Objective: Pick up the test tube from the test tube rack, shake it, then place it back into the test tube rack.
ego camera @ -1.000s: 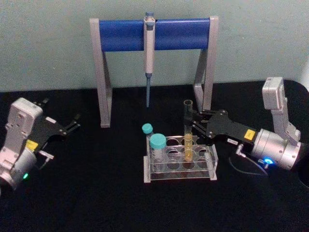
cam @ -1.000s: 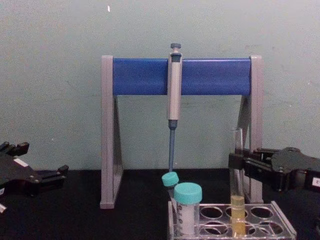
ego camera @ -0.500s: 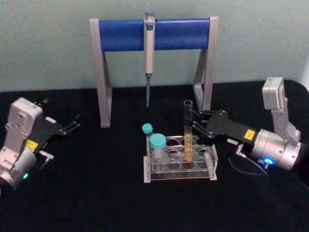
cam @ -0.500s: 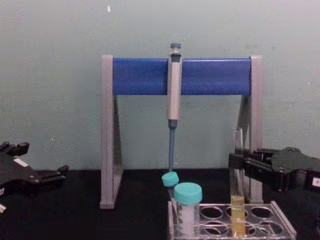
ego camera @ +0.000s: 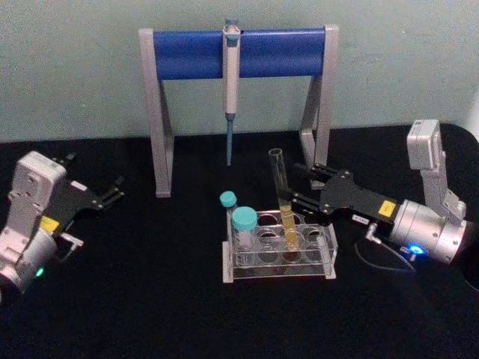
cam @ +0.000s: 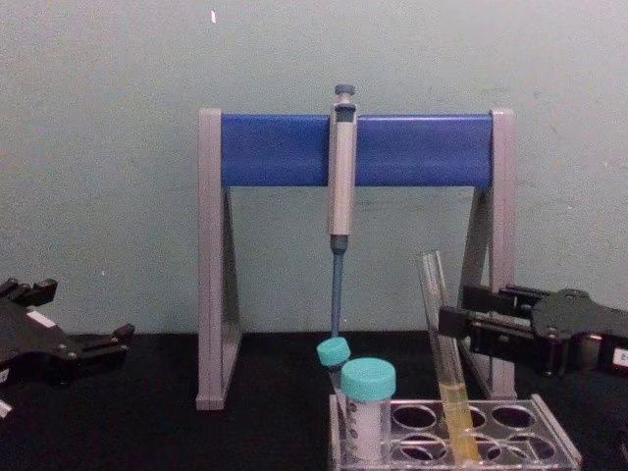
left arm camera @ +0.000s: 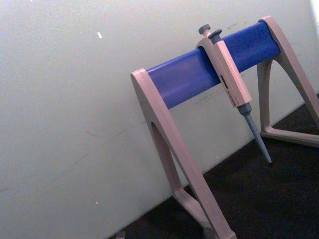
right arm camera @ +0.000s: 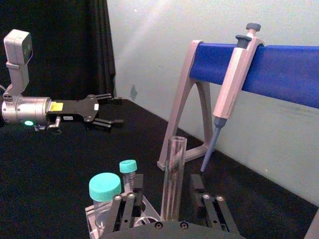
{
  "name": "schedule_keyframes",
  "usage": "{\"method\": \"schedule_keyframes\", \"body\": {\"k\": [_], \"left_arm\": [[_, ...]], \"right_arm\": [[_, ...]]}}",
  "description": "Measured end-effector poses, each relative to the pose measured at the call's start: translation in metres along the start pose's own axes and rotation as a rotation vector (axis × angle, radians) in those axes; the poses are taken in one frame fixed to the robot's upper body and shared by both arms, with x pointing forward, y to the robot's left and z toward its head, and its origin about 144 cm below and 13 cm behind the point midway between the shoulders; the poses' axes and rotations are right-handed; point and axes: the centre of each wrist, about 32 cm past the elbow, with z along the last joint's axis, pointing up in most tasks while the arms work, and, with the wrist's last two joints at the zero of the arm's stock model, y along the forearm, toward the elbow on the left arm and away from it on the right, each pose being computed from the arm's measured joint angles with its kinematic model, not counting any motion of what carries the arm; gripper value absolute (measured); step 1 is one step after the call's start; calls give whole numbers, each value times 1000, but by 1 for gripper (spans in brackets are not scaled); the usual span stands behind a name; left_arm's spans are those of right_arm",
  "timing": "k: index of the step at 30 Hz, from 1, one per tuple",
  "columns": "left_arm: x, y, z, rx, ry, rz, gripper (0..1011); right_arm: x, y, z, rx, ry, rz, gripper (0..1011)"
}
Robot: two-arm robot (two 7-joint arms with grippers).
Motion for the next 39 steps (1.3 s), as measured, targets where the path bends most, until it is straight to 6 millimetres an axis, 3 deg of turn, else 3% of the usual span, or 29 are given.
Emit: {"method": "schedule_keyframes", "body": {"k": [6,16,33,39], "left_arm": [[0,0,0,0,0,0,1001],[0,0,0,0,0,0,1001],[0,0,0,0,0,0,1001],[0,0,0,0,0,0,1001]], "right_arm": [[0,0,0,1,0,0,767],[0,0,0,1,0,0,1000],[-2,-3,1,63,-28,-11,1000],[-9,-9,4,187,-40,-146,1000]]}}
